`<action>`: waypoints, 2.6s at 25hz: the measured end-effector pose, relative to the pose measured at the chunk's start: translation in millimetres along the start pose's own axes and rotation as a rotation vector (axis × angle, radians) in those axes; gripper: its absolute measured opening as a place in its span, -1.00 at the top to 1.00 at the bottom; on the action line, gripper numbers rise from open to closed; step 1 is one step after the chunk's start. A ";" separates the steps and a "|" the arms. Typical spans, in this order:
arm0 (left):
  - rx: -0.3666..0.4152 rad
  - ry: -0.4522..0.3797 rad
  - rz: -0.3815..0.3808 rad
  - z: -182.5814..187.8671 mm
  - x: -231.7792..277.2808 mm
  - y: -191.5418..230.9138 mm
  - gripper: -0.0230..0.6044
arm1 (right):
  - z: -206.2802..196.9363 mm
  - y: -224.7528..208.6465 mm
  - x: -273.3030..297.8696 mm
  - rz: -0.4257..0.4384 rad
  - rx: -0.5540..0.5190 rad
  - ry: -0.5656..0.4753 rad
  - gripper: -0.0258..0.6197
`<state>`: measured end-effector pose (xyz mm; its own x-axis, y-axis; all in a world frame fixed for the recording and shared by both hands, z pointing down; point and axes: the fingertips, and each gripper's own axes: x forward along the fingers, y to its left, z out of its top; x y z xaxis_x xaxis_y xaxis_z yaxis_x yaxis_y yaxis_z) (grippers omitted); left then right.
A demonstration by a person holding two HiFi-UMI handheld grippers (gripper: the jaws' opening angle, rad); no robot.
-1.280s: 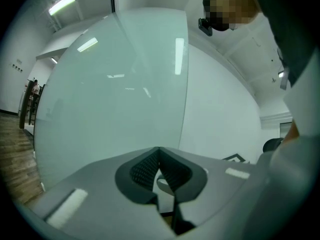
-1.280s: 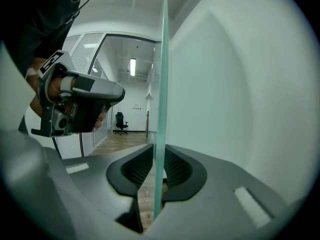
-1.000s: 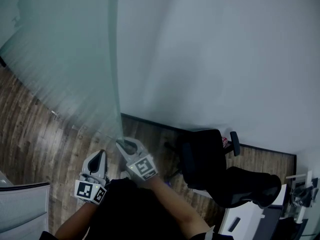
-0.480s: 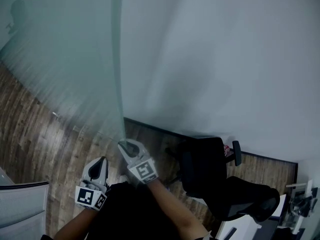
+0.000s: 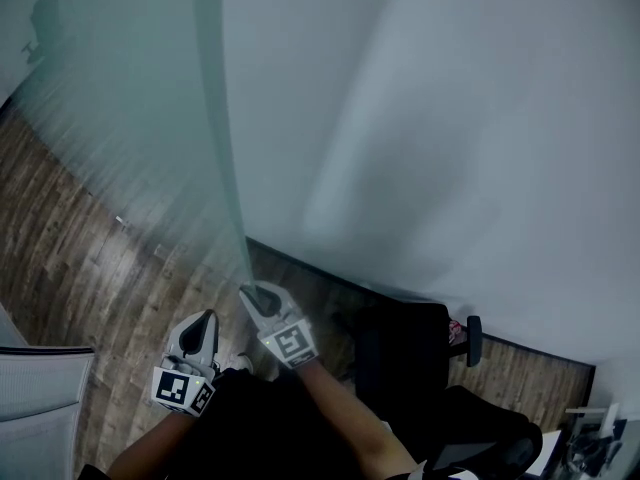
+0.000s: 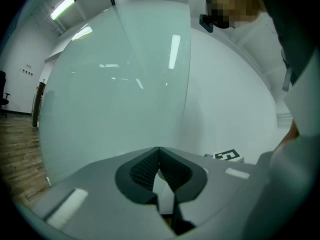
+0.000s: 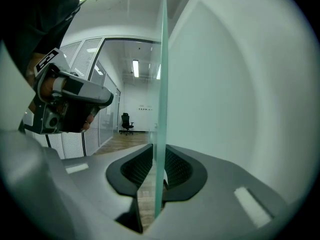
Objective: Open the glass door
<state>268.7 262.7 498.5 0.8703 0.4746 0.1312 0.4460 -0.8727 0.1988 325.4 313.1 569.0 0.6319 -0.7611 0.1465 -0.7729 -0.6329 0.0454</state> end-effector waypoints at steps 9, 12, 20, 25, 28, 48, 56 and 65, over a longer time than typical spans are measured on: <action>0.010 -0.043 0.061 8.5 24.8 4.3 0.93 | -4.9 -25.6 6.2 0.051 0.021 0.026 0.71; 0.004 -0.057 0.090 8.7 32.7 7.9 0.93 | -4.8 -35.5 11.3 0.063 0.029 0.025 0.71; -0.006 -0.059 0.140 3.1 44.7 5.6 0.93 | -8.2 -61.1 21.4 0.072 0.032 0.012 0.70; -0.003 -0.081 0.167 5.7 46.3 1.2 0.93 | -8.3 -72.8 24.9 0.084 0.020 0.006 0.71; -0.006 -0.086 0.183 5.9 44.5 -1.6 0.93 | -7.5 -78.7 27.4 0.091 0.027 -0.004 0.70; -0.036 -0.115 0.253 6.1 46.2 -15.7 0.93 | -6.9 -112.6 41.8 0.114 0.038 0.017 0.69; -0.028 -0.109 0.276 6.0 48.0 -20.5 0.93 | -10.7 -129.3 46.9 0.109 0.047 0.028 0.68; -0.033 -0.102 0.286 7.3 48.2 -27.2 0.93 | -23.4 -148.1 46.8 0.091 0.061 0.062 0.73</action>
<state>300.1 308.5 492.3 0.9768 0.1947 0.0888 0.1741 -0.9644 0.1990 468.1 374.5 592.2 0.5527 -0.8070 0.2081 -0.8210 -0.5702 -0.0308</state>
